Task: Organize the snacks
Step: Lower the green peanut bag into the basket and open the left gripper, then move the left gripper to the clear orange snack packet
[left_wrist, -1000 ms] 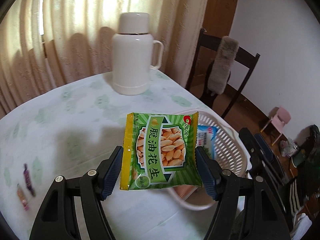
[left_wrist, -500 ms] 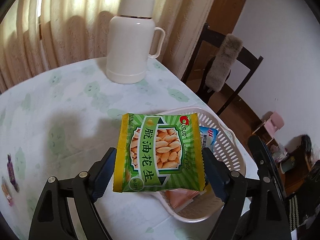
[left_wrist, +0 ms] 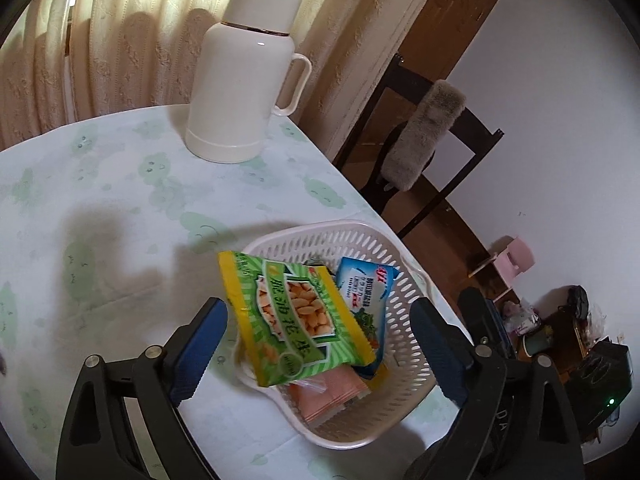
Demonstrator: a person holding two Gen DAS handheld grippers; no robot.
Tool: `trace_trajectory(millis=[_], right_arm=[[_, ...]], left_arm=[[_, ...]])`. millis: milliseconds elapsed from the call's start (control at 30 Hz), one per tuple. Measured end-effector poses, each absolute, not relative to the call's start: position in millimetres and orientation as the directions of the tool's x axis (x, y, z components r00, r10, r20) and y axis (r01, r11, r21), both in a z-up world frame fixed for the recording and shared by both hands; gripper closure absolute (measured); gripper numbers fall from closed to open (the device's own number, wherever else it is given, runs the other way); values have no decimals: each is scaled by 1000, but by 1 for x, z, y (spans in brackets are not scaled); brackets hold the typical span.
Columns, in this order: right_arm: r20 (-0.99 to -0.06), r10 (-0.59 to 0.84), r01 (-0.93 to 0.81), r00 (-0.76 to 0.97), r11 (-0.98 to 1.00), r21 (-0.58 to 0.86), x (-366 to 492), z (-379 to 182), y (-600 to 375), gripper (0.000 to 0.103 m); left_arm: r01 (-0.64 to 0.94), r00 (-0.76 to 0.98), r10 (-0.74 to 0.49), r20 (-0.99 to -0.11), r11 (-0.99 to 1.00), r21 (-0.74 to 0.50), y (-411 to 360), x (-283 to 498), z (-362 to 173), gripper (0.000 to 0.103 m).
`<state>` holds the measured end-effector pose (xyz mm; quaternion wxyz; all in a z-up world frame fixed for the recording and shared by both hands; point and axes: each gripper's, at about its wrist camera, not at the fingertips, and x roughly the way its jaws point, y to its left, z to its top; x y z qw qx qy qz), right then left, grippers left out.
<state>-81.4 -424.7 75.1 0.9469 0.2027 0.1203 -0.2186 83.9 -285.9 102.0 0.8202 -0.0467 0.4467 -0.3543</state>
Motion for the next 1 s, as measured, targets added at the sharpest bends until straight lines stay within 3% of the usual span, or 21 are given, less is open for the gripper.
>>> trace_trajectory(millis=[333,1000], right_arm=[[-319,-367,466,874,821,329,-82,75,-426,34],[-331,-367,470,869,820,327,-81,74,-425,34]], left_arm=[[542,352,-652,-671,727,-422,-266,73,107,13],[546,218,-704,-676,662,-514,-299,74,89,13]])
